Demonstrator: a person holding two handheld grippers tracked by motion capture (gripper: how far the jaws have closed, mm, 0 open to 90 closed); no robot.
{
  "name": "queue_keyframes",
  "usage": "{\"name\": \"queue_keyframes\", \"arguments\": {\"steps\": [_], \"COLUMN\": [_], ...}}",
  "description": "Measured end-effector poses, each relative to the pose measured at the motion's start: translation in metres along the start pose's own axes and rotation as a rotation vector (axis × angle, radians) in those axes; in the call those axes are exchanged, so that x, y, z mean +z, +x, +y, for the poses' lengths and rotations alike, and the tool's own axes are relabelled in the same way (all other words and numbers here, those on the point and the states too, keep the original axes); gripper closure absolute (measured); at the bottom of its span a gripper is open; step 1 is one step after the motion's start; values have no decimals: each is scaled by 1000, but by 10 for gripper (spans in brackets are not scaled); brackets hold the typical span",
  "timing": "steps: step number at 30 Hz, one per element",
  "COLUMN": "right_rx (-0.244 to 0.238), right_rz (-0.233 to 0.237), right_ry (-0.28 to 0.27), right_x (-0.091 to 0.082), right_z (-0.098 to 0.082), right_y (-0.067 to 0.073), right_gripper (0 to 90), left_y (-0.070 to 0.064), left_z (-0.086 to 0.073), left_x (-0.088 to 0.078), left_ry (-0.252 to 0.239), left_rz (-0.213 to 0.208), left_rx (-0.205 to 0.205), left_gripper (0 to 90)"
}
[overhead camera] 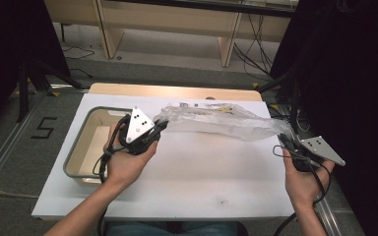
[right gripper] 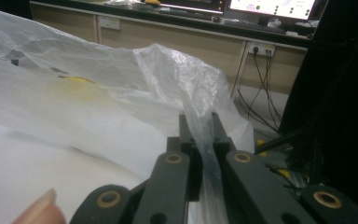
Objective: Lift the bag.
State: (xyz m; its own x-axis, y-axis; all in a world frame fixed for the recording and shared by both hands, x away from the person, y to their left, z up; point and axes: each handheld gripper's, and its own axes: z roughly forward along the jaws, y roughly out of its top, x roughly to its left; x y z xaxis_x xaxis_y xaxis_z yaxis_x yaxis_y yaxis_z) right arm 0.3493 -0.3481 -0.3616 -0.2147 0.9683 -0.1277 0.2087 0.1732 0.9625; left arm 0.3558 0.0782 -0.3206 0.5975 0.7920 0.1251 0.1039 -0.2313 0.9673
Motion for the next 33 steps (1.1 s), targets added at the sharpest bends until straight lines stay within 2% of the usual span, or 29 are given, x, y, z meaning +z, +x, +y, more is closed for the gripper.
{"name": "queue_keyframes", "arguments": {"steps": [11, 20, 33], "right_rx": [1, 8, 15], "right_rz": [-9, -19, -35], "right_ry": [-39, -47, -80], "right_x": [-9, -12, -20], "right_z": [10, 11, 19], "right_y": [-2, -4, -10], "right_gripper": [900, 900, 900], "left_y": [0, -4, -7], "left_z": [12, 20, 27], "left_x": [-7, -11, -13], "left_ry": [-45, -79, -103], "left_rz": [4, -5, -13], "left_rx": [-6, -5, -8], "left_gripper": [885, 885, 885]}}
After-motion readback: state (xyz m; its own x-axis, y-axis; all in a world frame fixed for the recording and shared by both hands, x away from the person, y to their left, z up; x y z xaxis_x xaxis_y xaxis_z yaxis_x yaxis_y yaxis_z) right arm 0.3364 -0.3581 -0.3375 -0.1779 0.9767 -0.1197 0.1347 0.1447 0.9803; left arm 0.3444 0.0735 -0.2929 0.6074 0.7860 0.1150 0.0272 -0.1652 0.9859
